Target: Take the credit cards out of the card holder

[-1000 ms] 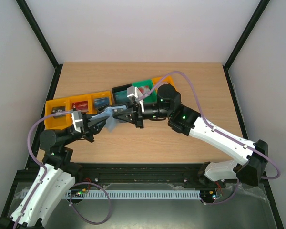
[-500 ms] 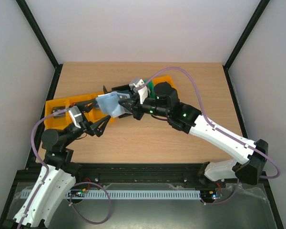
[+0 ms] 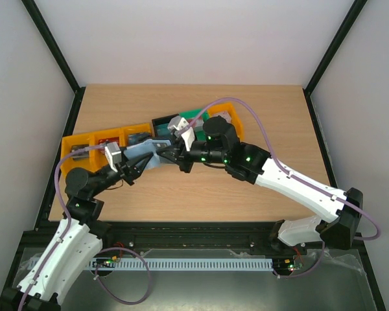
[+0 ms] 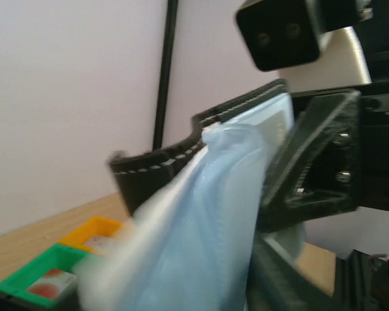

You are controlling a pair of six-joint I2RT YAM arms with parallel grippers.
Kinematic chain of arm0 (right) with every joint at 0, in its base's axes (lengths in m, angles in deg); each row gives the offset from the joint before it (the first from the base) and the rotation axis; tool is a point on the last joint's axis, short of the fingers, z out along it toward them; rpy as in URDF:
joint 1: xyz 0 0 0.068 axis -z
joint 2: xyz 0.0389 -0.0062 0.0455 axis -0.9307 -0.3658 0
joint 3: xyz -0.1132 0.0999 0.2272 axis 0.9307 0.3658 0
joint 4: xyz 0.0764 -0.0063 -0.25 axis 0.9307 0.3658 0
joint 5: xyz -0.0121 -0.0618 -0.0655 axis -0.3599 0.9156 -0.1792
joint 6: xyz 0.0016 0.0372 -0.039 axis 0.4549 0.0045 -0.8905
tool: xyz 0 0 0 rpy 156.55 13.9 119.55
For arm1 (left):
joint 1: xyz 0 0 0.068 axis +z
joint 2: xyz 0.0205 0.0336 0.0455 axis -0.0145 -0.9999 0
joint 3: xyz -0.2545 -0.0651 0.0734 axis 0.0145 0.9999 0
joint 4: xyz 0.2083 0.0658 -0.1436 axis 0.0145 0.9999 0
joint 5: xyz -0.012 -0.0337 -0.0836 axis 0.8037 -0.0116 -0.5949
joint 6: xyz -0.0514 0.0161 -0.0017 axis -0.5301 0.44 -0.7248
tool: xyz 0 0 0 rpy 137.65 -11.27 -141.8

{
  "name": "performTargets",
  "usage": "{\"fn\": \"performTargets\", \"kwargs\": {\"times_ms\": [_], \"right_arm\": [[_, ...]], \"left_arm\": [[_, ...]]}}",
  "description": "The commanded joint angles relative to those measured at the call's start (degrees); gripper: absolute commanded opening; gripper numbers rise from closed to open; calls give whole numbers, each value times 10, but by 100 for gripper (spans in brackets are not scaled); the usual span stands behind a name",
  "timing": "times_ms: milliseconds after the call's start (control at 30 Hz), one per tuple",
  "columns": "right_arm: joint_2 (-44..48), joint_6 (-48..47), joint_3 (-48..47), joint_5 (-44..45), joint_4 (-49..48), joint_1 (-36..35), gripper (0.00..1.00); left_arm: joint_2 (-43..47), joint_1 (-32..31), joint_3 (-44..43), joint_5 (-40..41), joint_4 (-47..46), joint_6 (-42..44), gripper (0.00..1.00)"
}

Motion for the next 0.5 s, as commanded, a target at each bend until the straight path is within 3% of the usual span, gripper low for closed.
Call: {"fn": "performTargets", "kwargs": {"times_ms": [0, 67, 133, 267, 467], "right_arm": [[35, -34, -15, -35, 7, -4, 7], [55, -52, -12, -31, 22, -1, 26], [75, -68, -2, -26, 34, 1, 38], [93, -77, 14, -6, 57, 13, 40], [90, -69, 23, -24, 52, 19, 33]], "left_arm": [[5, -2, -23, -25, 11, -2, 4], [7, -2, -36, -60, 28, 6, 2], [10, -2, -42, -88, 27, -13, 2], [8, -2, -48, -120, 7, -29, 2], [2, -2, -56, -133, -2, -28, 2]]}}
